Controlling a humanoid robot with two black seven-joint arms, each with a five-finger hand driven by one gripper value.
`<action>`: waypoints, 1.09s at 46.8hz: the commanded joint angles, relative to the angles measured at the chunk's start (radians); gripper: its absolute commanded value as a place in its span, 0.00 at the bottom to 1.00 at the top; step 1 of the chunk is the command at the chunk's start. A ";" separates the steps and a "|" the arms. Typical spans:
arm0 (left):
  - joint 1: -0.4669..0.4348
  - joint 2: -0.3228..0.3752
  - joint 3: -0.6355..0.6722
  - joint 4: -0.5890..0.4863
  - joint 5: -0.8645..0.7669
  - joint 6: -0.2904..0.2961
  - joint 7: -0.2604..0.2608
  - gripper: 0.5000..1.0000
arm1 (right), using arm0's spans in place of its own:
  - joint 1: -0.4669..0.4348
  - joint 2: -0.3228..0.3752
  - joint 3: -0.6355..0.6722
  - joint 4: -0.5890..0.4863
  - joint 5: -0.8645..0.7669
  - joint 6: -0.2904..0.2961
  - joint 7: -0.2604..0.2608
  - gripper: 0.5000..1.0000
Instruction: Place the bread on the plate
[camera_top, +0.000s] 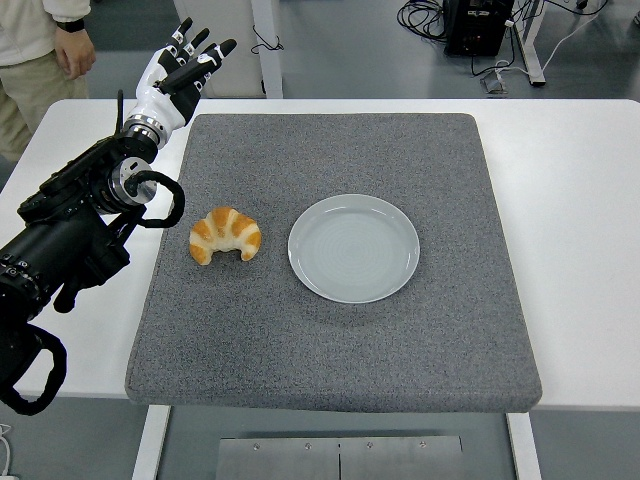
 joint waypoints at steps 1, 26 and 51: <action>0.000 0.000 0.000 0.000 0.001 0.000 0.000 0.94 | 0.001 0.000 0.000 0.000 -0.001 0.000 0.000 1.00; -0.003 0.003 0.000 0.000 0.001 0.002 0.000 0.94 | 0.000 0.000 0.000 0.000 -0.001 0.000 0.000 1.00; 0.000 0.126 0.089 -0.205 0.018 -0.006 0.002 0.94 | 0.000 0.000 0.000 0.000 0.000 0.000 0.000 1.00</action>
